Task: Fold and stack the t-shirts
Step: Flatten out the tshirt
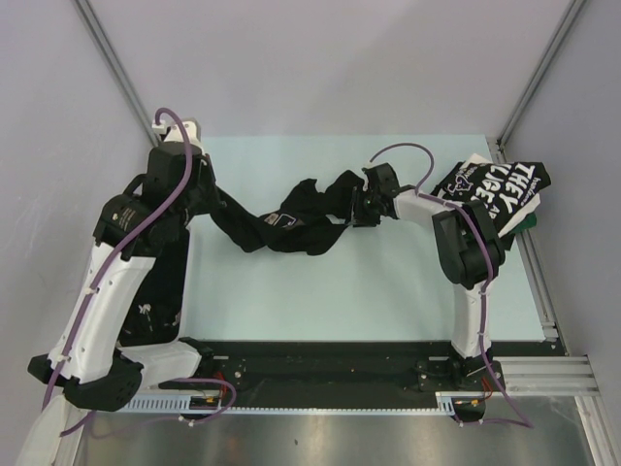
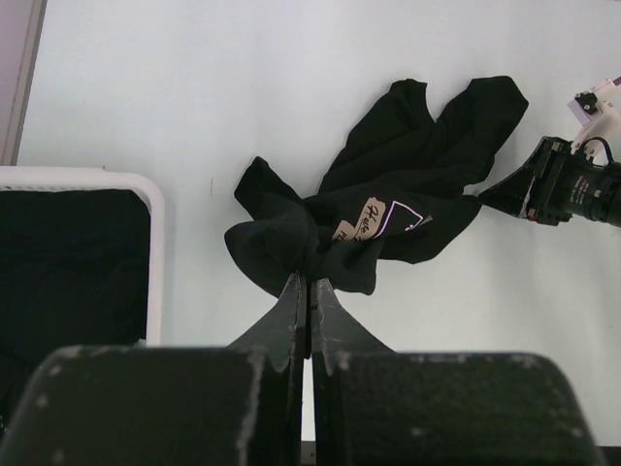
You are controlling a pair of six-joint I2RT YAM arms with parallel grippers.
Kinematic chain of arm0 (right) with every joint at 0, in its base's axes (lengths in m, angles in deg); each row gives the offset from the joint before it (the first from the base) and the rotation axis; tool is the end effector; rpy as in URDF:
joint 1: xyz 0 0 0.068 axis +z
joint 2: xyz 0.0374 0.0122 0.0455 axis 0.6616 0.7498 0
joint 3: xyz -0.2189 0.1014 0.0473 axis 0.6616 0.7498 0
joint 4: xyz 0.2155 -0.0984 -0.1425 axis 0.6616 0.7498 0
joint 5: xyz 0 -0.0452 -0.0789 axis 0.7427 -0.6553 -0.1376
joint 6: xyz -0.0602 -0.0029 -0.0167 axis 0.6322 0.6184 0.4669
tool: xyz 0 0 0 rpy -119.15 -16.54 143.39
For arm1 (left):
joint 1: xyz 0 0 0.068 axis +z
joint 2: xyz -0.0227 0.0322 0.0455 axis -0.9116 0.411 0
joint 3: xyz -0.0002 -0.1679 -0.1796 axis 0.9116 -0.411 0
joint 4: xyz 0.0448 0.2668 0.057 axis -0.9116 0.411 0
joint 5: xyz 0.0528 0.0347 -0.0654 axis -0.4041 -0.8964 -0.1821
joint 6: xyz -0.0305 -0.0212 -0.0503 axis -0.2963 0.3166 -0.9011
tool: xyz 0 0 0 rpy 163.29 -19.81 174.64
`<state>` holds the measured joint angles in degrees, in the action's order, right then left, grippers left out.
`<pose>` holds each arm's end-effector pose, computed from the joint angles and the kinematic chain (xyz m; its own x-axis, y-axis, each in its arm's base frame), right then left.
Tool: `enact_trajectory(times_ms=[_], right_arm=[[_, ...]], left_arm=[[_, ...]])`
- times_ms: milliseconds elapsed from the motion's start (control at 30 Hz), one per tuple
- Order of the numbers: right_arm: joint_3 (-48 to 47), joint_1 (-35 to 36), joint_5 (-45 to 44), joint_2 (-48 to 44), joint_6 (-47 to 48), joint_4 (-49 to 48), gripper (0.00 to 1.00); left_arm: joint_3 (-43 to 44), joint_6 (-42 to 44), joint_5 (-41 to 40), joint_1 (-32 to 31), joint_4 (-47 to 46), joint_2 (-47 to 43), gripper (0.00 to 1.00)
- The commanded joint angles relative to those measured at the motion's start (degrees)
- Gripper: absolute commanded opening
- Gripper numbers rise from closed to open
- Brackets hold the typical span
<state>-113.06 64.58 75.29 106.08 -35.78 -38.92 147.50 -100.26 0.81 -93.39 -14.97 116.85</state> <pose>0.4056 0.1855 0.1138 -0.8764 0.0881 -0.4734 -0.1449 0.8893 0.4338 0.2060 -0.0871 0.4479 -0.5094 -0.1570 -0.8461 -0.0703 0.9875 -0.1409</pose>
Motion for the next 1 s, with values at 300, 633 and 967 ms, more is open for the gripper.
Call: enact_trajectory(times_ms=[300,633,967], right_arm=[[1.11,1.1,2.06,1.18,-2.43,-5.52,0.37],[1.11,1.54,2.5,2.15,-2.7,-6.05,0.36],[1.11,0.58,3.99,0.66,-1.56,-5.52,0.0]], left_arm=[[2.72,-1.11,-1.03,0.33,0.46,0.1,0.0],[3.34,-0.58,-1.3,0.33,0.72,0.46,0.0],[1.32,-0.58,-2.17,0.24,-0.59,-0.6,0.0]])
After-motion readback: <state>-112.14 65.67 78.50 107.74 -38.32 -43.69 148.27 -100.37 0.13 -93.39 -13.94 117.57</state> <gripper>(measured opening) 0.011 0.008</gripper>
